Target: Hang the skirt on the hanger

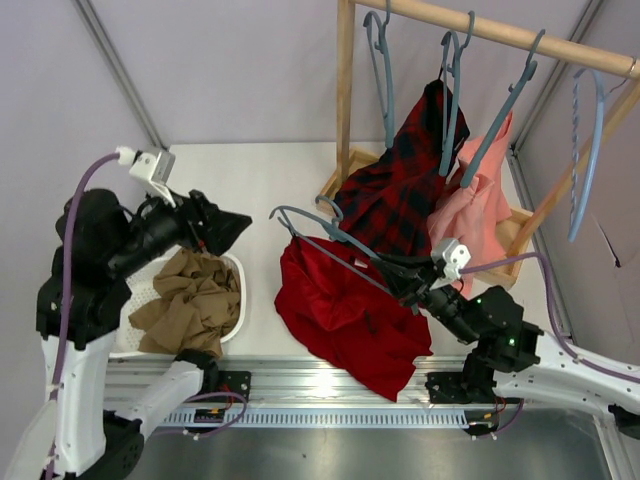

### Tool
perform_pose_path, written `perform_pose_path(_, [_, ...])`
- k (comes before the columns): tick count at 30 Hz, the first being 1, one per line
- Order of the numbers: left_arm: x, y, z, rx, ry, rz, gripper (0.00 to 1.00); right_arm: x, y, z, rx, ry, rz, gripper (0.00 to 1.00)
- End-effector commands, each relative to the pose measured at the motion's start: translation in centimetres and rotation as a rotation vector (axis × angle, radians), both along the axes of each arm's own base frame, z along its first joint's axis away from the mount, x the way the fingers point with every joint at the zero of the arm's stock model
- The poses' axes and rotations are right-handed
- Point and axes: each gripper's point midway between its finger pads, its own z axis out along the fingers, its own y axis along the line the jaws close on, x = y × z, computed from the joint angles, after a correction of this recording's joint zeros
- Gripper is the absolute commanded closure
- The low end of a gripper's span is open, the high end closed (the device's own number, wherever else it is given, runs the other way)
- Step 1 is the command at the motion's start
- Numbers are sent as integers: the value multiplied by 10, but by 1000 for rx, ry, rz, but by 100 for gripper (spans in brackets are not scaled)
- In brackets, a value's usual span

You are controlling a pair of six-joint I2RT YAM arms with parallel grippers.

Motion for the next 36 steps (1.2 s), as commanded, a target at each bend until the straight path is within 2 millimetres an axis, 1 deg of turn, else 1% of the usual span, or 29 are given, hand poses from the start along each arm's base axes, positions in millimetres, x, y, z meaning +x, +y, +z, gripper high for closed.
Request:
perform_pose_path(1, [-4, -18, -24, -108, 112, -50, 9, 8, -2, 59, 279, 14, -23, 100])
perform_pose_path(2, [-13, -24, -12, -175, 50, -83, 9, 8, 3, 61, 288, 14, -15, 100])
perform_pose_path(3, [-15, -31, -19, -246, 90, -93, 10, 13, 12, 60, 295, 21, -17, 100])
perform_pose_path(4, [-24, -39, -11, -292, 61, -139, 10, 15, 17, 61, 301, 30, -22, 100])
perform_pose_path(5, [-24, -45, -4, -341, 7, -171, 10, 19, 18, 66, 319, 34, -33, 100])
perform_pose_path(6, [-28, -46, -7, -381, 0, -164, 9, 20, 22, 70, 338, 36, -35, 100])
perform_pose_path(7, [-35, -54, -7, -390, -1, -195, 9, 24, 30, 65, 328, 46, -39, 100])
perform_pose_path(8, [-32, -57, -13, -384, 11, -184, 10, 25, 33, 68, 335, 44, -39, 100])
perform_pose_path(9, [-20, -59, -22, -367, 41, -133, 10, 26, 34, 74, 356, 35, -35, 100])
perform_pose_path(10, [-24, -71, -28, -357, 68, -164, 11, 28, 40, 71, 341, 32, -35, 100])
perform_pose_path(11, [-21, -77, -32, -354, 89, -161, 11, 27, 42, 73, 344, 27, -28, 100])
perform_pose_path(12, [-18, -89, -33, -360, 103, -153, 11, 26, 43, 76, 355, 13, -22, 100])
perform_pose_path(15, [-10, -102, -39, -387, 147, -94, 11, 27, 48, 75, 351, -5, -18, 100])
perform_pose_path(16, [-1, -106, -45, -391, 166, -40, 11, 25, 51, 72, 327, -26, -6, 100])
perform_pose_path(17, [2, -109, -49, -404, 188, -20, 12, 24, 51, 71, 325, -36, -2, 100])
perform_pose_path(19, [7, -116, -53, -456, 224, 23, 13, 24, 51, 61, 304, -34, -5, 100])
perform_pose_path(21, [9, -123, -60, -483, 259, 47, 13, 22, 47, 56, 288, -26, -7, 100])
perform_pose_path(23, [14, -126, -62, -512, 263, 69, 13, 24, 43, 48, 270, -16, -19, 100])
perform_pose_path(25, [16, -131, -61, -546, 276, 75, 14, 22, 38, 47, 275, -17, -22, 100])
perform_pose_path(26, [19, -134, -63, -551, 283, 83, 14, 22, 38, 43, 260, -11, -21, 100])
perform_pose_path(27, [20, -139, -63, -559, 289, 77, 14, 21, 38, 42, 257, -11, -19, 100])
perform_pose_path(29, [22, -145, -58, -583, 288, 70, 16, 19, 41, 36, 228, -7, -4, 100])
perform_pose_path(30, [24, -152, -59, -582, 295, 66, 16, 19, 41, 34, 218, -8, -1, 100])
perform_pose_path(31, [25, -155, -55, -591, 291, 61, 17, 19, 42, 32, 200, -22, -5, 100])
perform_pose_path(32, [25, -159, -56, -591, 298, 60, 18, 19, 42, 32, 203, -24, -2, 100])
perform_pose_path(33, [27, -166, -59, -590, 309, 55, 19, 19, 42, 27, 193, -23, -7, 100])
perform_pose_path(34, [27, -170, -54, -600, 311, 49, 19, 20, 42, 26, 190, -25, -10, 100])
perform_pose_path(35, [27, -174, -58, -596, 324, 49, 19, 20, 43, 25, 186, -30, -10, 100])
perform_pose_path(36, [25, -179, -59, -597, 332, 36, 20, 20, 44, 24, 181, -31, -10, 100])
